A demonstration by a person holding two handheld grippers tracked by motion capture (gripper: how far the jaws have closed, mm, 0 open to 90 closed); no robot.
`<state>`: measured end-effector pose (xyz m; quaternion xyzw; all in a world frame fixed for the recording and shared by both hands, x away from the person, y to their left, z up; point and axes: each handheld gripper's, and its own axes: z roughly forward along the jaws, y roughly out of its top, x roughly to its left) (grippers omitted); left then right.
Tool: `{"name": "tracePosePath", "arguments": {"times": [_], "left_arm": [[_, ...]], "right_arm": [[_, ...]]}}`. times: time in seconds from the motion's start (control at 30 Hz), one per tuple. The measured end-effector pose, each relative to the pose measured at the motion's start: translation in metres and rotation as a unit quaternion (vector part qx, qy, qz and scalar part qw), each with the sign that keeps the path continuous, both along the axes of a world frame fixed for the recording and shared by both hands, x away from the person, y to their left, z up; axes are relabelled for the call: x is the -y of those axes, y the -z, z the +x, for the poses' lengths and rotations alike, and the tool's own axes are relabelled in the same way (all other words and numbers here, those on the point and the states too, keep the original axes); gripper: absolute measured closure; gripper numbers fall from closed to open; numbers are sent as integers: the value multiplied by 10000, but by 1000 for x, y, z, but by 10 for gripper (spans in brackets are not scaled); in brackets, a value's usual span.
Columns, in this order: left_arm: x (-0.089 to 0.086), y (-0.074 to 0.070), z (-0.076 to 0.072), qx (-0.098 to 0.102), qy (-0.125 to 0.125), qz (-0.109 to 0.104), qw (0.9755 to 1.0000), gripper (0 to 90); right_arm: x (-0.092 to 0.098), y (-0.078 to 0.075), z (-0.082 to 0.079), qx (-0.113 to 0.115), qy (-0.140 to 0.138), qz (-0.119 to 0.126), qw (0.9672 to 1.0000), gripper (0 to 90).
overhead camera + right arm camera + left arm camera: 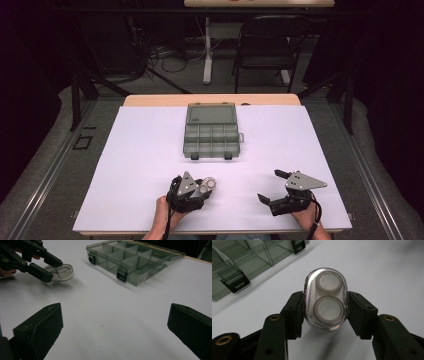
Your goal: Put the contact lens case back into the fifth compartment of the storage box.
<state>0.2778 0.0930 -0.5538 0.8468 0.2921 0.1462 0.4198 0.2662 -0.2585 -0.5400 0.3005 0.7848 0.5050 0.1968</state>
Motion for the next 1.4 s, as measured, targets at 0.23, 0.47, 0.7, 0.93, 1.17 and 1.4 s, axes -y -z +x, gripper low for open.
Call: {"name": "tracePosePath", "arguments": {"times": [0.23,0.47,0.7,0.93,1.17,1.4], "left_arm": [[-2,-2,0,37,-4,-29,10000,489],[-7,-6,4,53,-79,-113,9999,489],[-10,-10,6,75,-127,-180,9997,489],[-12,-13,8,50,-115,-240,9996,489],[-14,-19,10,114,-149,-233,9996,489],[-15,-24,15,158,-204,-274,9993,489]], "right_arm": [[0,0,-1,2,2,3,10000,0],[0,0,-1,-1,3,12,10000,0],[0,0,-1,-29,28,-12,10000,0],[-1,1,-1,-41,52,-74,10000,2],[-1,1,-2,-33,61,-113,9999,7],[1,-1,-3,36,83,-123,9999,8]]}}
